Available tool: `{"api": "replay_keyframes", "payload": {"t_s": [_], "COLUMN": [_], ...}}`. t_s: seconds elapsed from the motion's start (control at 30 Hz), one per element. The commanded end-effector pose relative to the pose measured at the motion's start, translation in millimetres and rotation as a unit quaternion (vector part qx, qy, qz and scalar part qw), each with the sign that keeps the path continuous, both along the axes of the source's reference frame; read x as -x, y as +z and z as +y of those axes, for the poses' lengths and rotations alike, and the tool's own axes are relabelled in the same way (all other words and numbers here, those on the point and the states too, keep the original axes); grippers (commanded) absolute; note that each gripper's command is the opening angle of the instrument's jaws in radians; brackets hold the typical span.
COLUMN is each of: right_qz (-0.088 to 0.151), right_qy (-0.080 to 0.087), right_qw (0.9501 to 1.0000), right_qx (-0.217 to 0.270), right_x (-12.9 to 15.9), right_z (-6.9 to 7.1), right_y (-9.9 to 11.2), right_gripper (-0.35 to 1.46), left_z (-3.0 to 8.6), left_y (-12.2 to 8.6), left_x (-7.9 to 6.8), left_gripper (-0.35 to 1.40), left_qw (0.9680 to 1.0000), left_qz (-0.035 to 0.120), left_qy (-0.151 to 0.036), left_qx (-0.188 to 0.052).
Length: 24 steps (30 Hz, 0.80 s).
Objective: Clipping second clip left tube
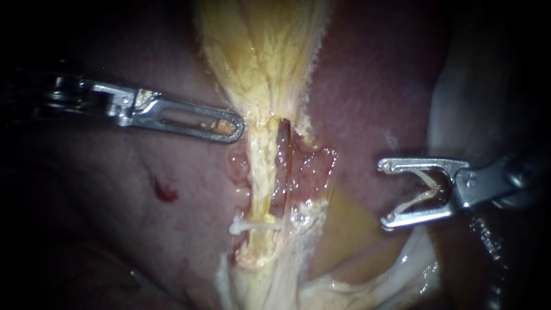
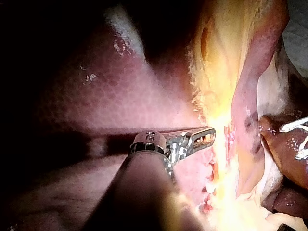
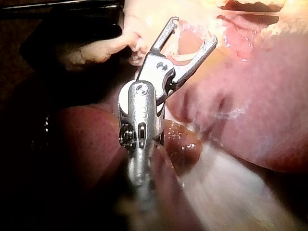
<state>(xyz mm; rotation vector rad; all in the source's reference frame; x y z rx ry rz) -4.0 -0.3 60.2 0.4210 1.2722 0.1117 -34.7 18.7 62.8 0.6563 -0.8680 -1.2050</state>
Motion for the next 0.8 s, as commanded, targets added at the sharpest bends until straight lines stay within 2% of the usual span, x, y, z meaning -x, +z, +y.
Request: {"api": "replay_keyframes", "payload": {"t_s": [0.03, 0.27, 0.37, 0.6, 0.7, 0.8], "right_qz": [0.000, 0.000, 0.001, 0.001, 0.001, 0.001], "right_qy": [0.000, 0.000, -0.001, -0.001, -0.001, -0.001], "right_qw": [1.0000, 1.0000, 1.0000, 1.0000, 1.0000, 1.0000], "right_qx": [0.000, 0.000, -0.001, -0.001, -0.001, -0.001], "right_x": [0.0, 0.0, 0.0, -0.1, -0.1, -0.1], "right_z": [0.0, 0.0, 0.0, 0.0, 0.0, 0.0], "right_y": [0.0, 0.0, 0.0, 0.0, 0.0, 0.0], "right_gripper": [0.50, 0.50, 0.50, 0.50, 0.50, 0.50], "left_z": [0.0, 0.3, 0.8, 2.2, 2.6, 2.7], "left_y": [0.0, -1.0, -2.2, -5.8, -6.5, -6.6], "left_x": [0.0, -0.6, -1.5, -4.8, -5.6, -5.8], "left_gripper": [-0.35, -0.35, -0.35, -0.35, -0.35, -0.35], "left_qw": [1.0000, 1.0000, 1.0000, 0.9999, 0.9999, 0.9998], "left_qz": [0.000, -0.001, -0.001, 0.001, -0.001, 0.000], "left_qy": [0.000, 0.001, 0.001, -0.012, -0.017, -0.018], "left_qx": [0.000, -0.003, -0.005, -0.004, -0.003, -0.002]}}
